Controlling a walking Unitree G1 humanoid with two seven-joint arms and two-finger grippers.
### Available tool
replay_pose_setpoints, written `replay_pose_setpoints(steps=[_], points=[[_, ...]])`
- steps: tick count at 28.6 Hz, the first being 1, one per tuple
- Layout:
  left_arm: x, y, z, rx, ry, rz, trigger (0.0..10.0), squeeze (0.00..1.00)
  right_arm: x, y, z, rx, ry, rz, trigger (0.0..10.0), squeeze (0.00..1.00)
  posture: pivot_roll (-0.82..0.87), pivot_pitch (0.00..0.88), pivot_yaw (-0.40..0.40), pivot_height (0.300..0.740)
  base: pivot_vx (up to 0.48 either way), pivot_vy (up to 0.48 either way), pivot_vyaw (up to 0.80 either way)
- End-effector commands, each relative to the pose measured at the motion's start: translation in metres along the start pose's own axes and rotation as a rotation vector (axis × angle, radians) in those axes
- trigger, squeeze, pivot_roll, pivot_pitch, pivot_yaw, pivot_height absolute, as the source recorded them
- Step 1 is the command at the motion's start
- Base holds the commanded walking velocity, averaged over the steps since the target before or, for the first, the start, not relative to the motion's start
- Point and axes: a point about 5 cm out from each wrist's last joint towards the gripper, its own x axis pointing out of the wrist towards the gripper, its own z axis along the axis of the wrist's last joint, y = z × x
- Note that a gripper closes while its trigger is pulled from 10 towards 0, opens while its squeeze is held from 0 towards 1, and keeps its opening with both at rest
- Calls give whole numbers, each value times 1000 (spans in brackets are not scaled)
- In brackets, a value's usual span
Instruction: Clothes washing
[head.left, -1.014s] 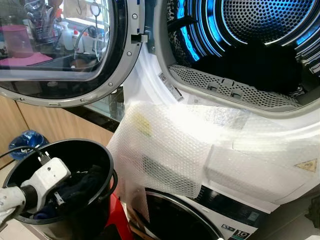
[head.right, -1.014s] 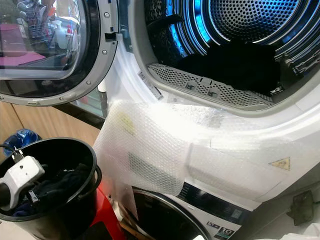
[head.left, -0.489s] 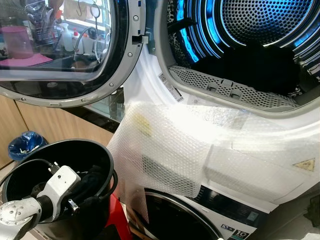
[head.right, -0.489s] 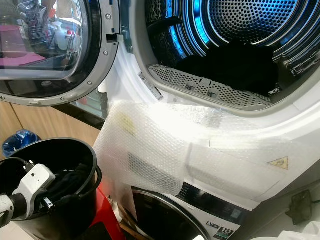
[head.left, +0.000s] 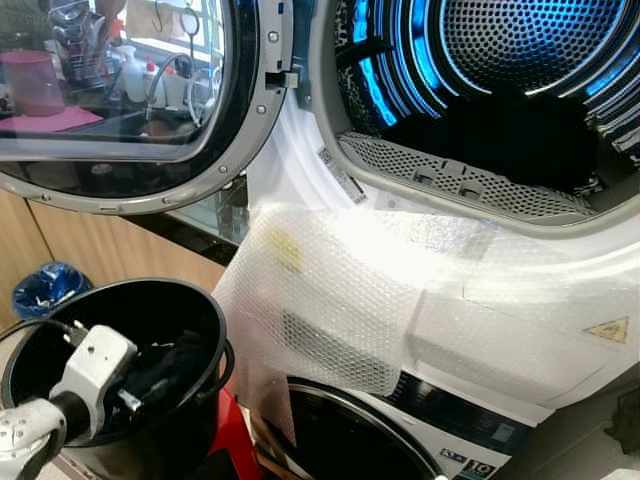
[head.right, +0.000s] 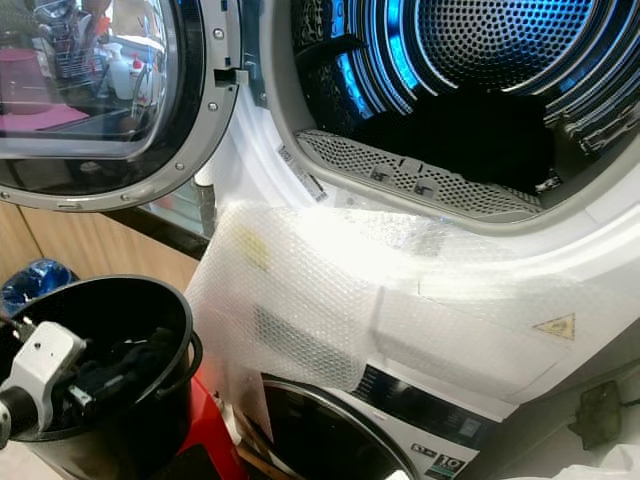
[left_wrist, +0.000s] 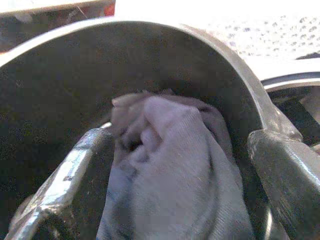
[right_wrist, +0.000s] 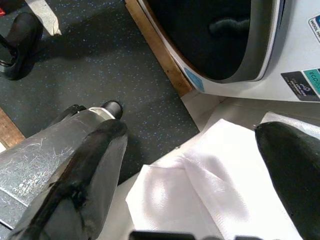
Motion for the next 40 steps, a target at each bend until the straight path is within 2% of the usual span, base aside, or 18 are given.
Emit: replay_pose_setpoints(steps=[1, 8, 12, 20, 22, 23, 25, 27, 35, 36, 37, 38, 40], points=[[2, -4, -1, 2, 15, -10, 10000, 0, -1, -6, 2, 6, -8, -20, 10000, 0, 50, 0, -125, 740, 0, 0, 0], [3, 1, -5, 7, 24, 42, 10000, 0, -1, -7, 2, 15, -9, -27, 10000, 0, 44, 0, -127, 740, 0, 0, 0], [0, 12, -9, 6, 38, 133, 10000, 0, -1, -7, 2, 20, -10, -28, 10000, 0, 45, 0, -129, 740, 0, 0, 0], [4, 7, -4, -42, -2, 137, 10000, 0, -1, -7, 3, 26, -12, -27, 10000, 0, 44, 0, -124, 740, 0, 0, 0], [5, 5, -7, -47, 13, 129, 10000, 0, -1, -6, 3, 27, -12, -27, 10000, 0, 43, 0, -124, 740, 0, 0, 0], [7, 2, -15, -38, 76, 116, 10000, 0, -1, -6, 3, 31, -12, -29, 10000, 0, 39, 0, -122, 740, 0, 0, 0], [8, 1, -17, -35, 92, 113, 10000, 0, -1, -6, 3, 32, -12, -30, 10000, 0, 39, 0, -122, 740, 0, 0, 0], [12, -2, -26, -44, 168, 140, 10000, 0, -1, -7, 3, 35, -11, -31, 10000, 0, 34, 0, -123, 740, 0, 0, 0], [13, 4, -24, -50, 210, 186, 9961, 0, -1, -8, 2, 27, -6, -32, 10000, 0, 39, 0, -130, 740, 0, 0, 0], [12, 6, -25, -43, 230, 195, 6235, 0, -1, -8, 2, 25, -6, -32, 10000, 0, 38, 0, -131, 740, 0, 0, 0], [11, 7, -26, -41, 248, 207, 4784, 0, -1, -8, 2, 24, -6, -32, 10000, 0, 39, 0, -133, 740, 0, 0, 0], [11, 8, -27, -41, 262, 217, 0, 0, -2, -8, 2, 23, -6, -33, 10000, 0, 39, 0, -133, 740, 0, 0, 0], [10, 11, -28, -28, 292, 237, 0, 0, -2, -9, 3, 18, -8, -33, 10000, 0, 40, 0, -135, 740, 0, 0, 0]])
